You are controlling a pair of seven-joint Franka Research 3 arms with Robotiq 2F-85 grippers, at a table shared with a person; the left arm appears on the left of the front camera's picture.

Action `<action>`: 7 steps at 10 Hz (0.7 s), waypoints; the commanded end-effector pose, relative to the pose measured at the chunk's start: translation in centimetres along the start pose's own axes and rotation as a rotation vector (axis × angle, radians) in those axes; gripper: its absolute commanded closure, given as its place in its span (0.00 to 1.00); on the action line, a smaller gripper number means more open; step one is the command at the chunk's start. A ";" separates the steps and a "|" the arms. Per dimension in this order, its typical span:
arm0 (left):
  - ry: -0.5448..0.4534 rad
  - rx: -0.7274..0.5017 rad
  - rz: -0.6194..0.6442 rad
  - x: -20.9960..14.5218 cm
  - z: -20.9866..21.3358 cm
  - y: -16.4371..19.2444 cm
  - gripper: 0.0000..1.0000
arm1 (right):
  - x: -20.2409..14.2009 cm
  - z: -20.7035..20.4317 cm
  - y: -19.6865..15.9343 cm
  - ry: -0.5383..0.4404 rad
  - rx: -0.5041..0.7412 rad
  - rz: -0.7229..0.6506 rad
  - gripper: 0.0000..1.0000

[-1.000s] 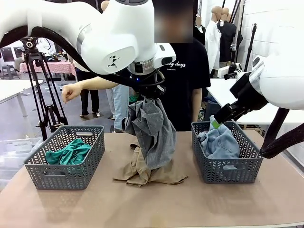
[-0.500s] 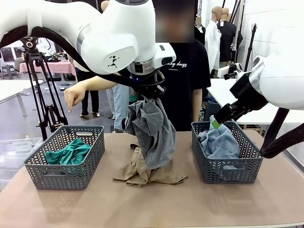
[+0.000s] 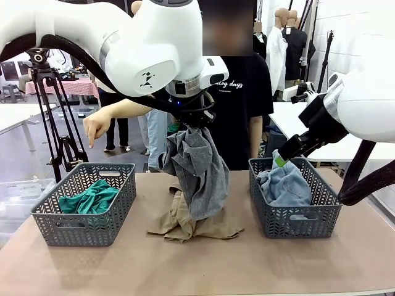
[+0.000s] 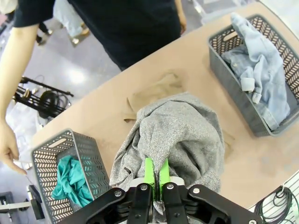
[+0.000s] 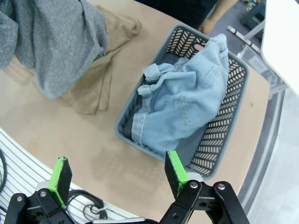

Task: Sort the tops and bottoms.
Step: Sort the clothes according to human instructions.

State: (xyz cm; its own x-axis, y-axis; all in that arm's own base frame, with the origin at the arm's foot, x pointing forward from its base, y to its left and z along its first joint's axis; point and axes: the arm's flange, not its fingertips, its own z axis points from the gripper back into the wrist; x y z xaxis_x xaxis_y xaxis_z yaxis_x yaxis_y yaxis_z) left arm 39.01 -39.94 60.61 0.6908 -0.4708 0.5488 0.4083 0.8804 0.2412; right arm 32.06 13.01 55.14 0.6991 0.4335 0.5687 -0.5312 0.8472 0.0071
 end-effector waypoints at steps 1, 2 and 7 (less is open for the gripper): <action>0.003 -0.003 -0.008 0.2 0.3 0.3 1.00 | -0.2 -0.1 -0.1 0.011 -0.002 0.011 0.00; 0.003 -0.003 -0.008 0.2 0.3 0.3 1.00 | -0.2 -0.1 -0.1 0.011 -0.002 0.011 0.00; -0.037 0.126 0.115 -1.0 2.4 3.8 1.00 | -0.2 -0.1 -0.1 0.011 -0.002 0.011 0.00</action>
State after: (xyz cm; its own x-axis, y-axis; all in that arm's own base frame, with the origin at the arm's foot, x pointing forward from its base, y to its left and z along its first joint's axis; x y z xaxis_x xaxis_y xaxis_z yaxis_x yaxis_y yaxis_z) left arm 39.47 -38.12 61.89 0.7031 -0.4243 0.5706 0.3441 0.9053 0.2491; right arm 32.06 12.99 55.14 0.6992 0.4332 0.5687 -0.5310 0.8473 0.0074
